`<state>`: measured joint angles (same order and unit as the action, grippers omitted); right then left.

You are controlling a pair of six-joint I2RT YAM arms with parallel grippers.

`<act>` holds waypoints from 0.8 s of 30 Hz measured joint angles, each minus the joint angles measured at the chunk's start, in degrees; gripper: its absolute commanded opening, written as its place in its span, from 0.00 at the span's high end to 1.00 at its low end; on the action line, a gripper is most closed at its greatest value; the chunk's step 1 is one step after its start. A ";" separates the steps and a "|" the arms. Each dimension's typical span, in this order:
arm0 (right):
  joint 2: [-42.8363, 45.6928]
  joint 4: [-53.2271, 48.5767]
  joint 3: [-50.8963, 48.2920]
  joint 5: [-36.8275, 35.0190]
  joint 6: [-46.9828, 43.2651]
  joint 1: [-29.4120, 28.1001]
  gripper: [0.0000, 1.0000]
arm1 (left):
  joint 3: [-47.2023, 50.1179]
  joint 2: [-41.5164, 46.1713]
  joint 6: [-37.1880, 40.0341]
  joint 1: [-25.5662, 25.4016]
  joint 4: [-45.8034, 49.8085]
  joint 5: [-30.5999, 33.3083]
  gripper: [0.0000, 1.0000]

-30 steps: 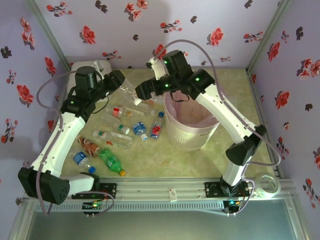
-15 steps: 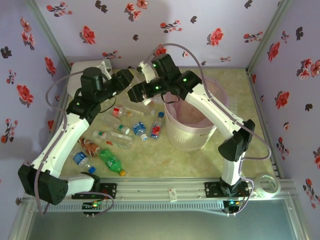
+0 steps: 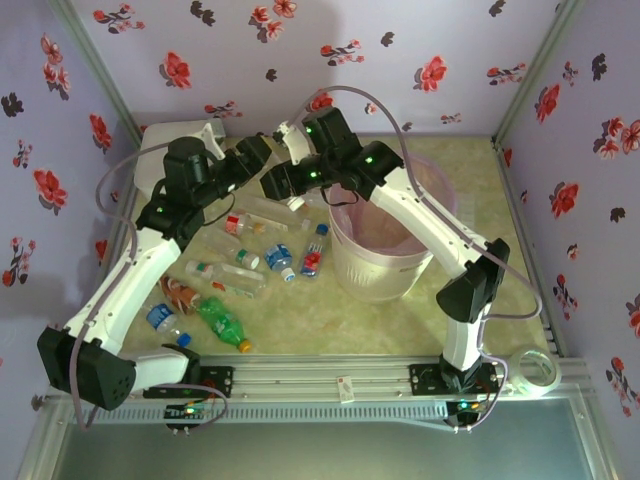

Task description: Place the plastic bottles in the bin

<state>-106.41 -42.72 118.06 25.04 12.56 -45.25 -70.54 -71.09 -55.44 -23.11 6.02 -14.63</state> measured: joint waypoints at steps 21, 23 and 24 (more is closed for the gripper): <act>7.41 -15.02 11.08 -15.41 -6.21 3.37 0.56 | 8.37 19.06 2.95 18.67 -0.04 5.66 0.01; 9.14 -19.39 13.16 -19.23 -6.93 4.15 0.57 | 8.39 18.51 4.74 19.23 2.91 6.54 0.01; 9.94 -21.22 13.70 -20.94 -7.15 4.48 0.57 | 8.48 18.18 5.66 19.30 4.00 6.99 0.01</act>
<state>-96.47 -63.94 131.76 4.10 5.41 -40.77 -62.06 -52.90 -49.78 -3.81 10.02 -7.64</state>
